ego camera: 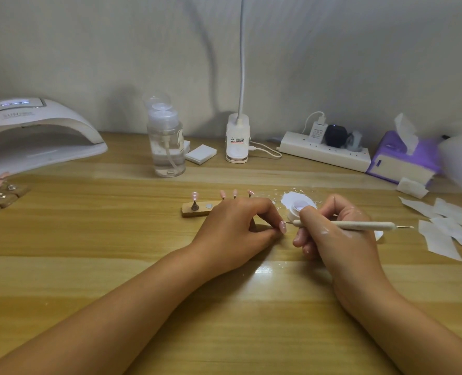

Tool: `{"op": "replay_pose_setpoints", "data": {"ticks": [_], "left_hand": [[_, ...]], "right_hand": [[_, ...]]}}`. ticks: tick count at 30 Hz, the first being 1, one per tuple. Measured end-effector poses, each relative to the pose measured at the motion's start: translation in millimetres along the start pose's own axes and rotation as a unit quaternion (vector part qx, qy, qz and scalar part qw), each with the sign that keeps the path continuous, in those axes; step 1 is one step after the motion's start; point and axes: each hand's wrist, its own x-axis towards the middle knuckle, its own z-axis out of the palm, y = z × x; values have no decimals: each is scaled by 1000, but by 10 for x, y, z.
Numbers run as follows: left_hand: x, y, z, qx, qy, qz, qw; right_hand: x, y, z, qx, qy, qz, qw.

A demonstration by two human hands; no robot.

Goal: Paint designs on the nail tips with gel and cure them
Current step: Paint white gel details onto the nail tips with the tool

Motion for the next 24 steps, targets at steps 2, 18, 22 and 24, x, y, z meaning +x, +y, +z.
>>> {"op": "replay_pose_setpoints", "data": {"ticks": [2,18,22,24], "left_hand": [[-2,1,-1,0,-1,0,1000],[-8,25,-14,-2,-5,-11,1000],[-9,33,-20,0,-6,-14,1000],[-10,36,-20,1,-7,-14,1000]], "right_hand": [[1,0,-2,-5,-4,1,1000],[3,9,-4,-12,-5,0,1000],[-2,8,-8,-12,-9,-1,1000],[-2,9,-9,-16,-12,-1,1000]]}}
